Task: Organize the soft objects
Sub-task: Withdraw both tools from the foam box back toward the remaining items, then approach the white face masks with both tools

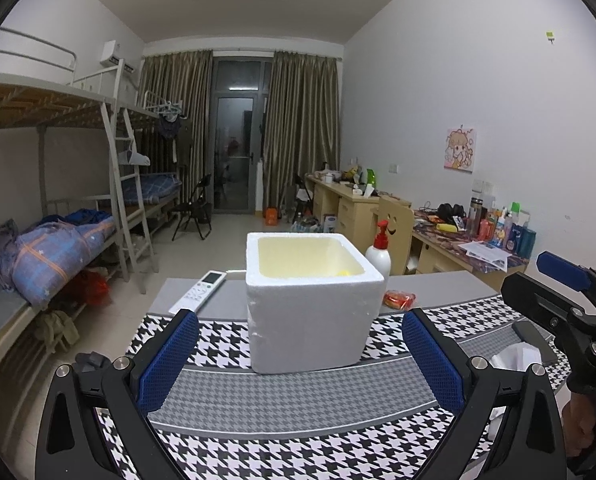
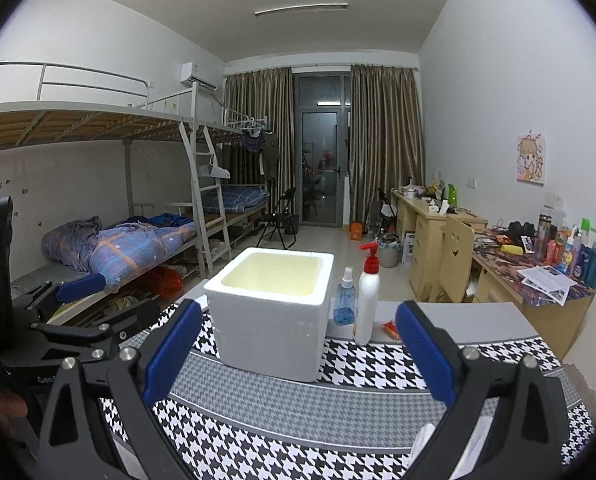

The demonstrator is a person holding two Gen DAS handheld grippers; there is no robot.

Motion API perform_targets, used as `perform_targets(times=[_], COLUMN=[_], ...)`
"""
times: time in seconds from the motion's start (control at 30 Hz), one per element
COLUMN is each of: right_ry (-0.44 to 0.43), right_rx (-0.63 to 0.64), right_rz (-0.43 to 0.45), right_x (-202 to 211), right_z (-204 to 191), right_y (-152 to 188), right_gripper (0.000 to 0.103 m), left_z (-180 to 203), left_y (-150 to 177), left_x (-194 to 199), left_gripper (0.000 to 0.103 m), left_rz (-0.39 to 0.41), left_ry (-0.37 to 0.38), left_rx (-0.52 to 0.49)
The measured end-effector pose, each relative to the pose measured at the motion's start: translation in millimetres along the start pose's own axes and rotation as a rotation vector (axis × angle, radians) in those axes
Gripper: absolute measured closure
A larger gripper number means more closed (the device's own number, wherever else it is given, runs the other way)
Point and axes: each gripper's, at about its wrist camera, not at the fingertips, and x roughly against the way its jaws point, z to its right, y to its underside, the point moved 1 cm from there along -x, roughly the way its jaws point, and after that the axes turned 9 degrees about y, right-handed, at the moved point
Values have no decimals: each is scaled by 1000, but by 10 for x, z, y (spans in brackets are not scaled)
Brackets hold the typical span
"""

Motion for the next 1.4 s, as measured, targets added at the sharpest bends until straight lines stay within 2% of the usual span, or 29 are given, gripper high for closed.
perform_targets(times=[0.57, 1.4], right_ry=[41, 157], right_rx=[-24, -77], right_rz=[-11, -61], right_x=[134, 272], right_z=[191, 671], right_y=[208, 478], right_gripper=[4, 4], left_z=[245, 744], left_y=[197, 383], left_x=[-22, -277], left_gripper=[1, 1], left_rz=[-2, -71], left_ry=[66, 215], left_rx=[4, -7])
